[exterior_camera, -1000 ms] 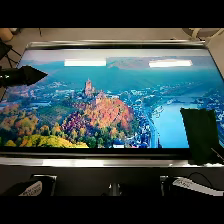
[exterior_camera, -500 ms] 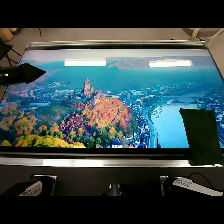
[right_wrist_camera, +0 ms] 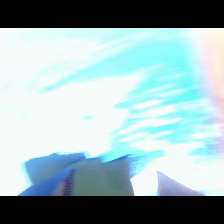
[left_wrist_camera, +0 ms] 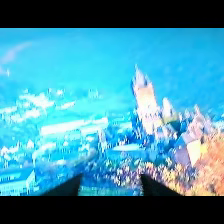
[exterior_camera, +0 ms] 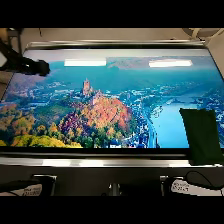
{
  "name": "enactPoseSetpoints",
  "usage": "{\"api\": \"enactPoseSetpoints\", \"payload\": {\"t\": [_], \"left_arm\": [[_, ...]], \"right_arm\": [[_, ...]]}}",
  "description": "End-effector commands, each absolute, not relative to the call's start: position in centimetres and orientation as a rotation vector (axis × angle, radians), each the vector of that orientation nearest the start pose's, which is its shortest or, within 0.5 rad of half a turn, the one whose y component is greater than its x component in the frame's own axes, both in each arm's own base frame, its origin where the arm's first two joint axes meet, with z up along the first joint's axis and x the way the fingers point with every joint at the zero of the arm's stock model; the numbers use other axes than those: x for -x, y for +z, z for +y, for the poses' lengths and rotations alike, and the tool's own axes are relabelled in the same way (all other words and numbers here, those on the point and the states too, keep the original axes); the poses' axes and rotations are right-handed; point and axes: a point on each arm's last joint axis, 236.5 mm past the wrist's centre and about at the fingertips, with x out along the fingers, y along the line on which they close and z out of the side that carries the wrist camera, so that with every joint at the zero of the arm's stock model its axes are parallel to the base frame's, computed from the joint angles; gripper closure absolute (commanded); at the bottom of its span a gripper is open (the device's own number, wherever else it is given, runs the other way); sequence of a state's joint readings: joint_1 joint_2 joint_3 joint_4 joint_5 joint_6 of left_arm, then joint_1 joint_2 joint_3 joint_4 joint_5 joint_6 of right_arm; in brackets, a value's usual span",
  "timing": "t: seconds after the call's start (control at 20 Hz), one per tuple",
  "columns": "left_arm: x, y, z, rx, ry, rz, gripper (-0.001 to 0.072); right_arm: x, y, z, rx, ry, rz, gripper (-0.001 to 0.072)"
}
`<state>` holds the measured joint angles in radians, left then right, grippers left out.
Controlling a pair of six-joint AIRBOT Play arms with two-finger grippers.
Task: Fold the shirts.
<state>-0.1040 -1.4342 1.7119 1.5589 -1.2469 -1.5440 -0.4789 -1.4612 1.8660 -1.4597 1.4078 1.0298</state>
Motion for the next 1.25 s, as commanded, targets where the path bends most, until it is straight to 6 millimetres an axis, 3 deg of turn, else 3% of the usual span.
{"api": "enactPoseSetpoints", "payload": {"t": [0.0,0.1,0.35,1.2], "left_arm": [[-42.0,6.6,-4.6,-0.14,-0.011,1.397,0.0104],[-40.3,5.0,-5.2,-0.121,-0.047,1.422,0.0104],[-41.3,5.1,-4.7,-0.053,-0.019,1.256,0.0104],[-41.3,4.9,-4.7,-0.053,-0.019,1.261,0.0104]], "right_arm": [[-39.2,9.9,-8.7,0.204,0.261,1.396,0.011],[-37.5,8.2,-7.2,0.21,0.299,1.434,0.0111],[-35.3,6.5,-6.4,0.213,0.258,1.346,0.0112],[-35.2,6.4,-6.5,0.216,0.256,1.354,0.0109]]}}
